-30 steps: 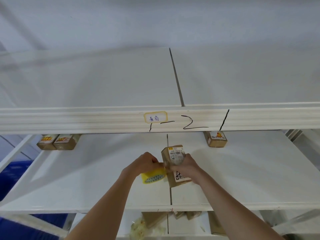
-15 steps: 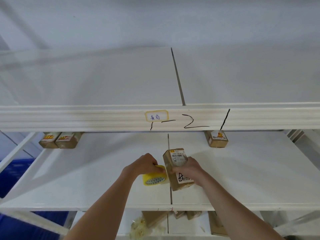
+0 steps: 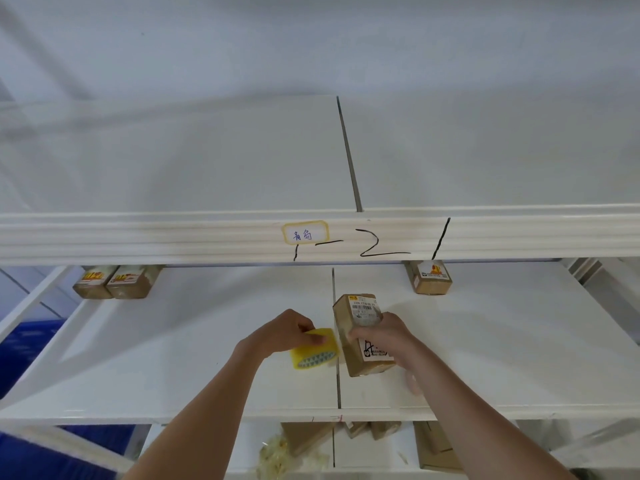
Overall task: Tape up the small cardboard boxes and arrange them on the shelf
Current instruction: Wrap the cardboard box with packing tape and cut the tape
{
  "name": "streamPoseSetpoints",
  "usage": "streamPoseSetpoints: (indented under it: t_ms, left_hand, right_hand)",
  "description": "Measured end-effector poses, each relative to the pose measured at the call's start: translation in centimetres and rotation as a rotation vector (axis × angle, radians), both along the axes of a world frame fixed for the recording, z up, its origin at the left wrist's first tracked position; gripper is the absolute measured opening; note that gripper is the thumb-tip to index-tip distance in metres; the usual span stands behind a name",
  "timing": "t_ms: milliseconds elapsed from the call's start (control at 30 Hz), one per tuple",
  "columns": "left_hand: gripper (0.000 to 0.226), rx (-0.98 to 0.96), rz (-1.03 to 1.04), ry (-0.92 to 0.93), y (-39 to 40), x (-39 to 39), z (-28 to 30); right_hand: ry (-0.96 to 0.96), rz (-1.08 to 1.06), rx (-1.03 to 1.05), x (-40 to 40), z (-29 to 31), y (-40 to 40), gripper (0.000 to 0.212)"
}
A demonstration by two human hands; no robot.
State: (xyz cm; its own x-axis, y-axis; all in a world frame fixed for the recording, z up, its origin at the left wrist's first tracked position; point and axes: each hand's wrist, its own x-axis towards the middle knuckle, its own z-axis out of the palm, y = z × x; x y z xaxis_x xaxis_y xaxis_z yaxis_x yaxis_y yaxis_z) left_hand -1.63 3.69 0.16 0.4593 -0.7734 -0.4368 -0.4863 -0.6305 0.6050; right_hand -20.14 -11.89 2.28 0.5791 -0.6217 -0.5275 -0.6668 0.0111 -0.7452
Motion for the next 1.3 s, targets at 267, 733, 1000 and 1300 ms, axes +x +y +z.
streamPoseSetpoints:
  t_ms: [267, 733, 1000, 1300]
  left_hand:
    - [0.039, 0.095, -0.031, -0.096, -0.2, 0.3, 0.4]
    - [0.04, 0.118, 0.042, -0.082, -0.3, -0.2, -0.5]
    - [0.038, 0.015, 0.051, 0.033, -1.2, -0.2, 0.9]
    - [0.041, -0.013, 0.057, -0.026, -1.4, -0.4, 0.8]
  right_hand:
    - [-0.004, 0.013, 0.027, 0.0, -0.1, 0.4, 0.059]
    - [-0.191, 0.002, 0.264, -0.5, -1.2, -0.1, 0.08]
    - [-0.354, 0.053, 0.524, -0.9, -1.5, -0.1, 0.068]
    - [-0.289, 0.089, 0.462, -0.1, -1.0, 0.1, 0.055]
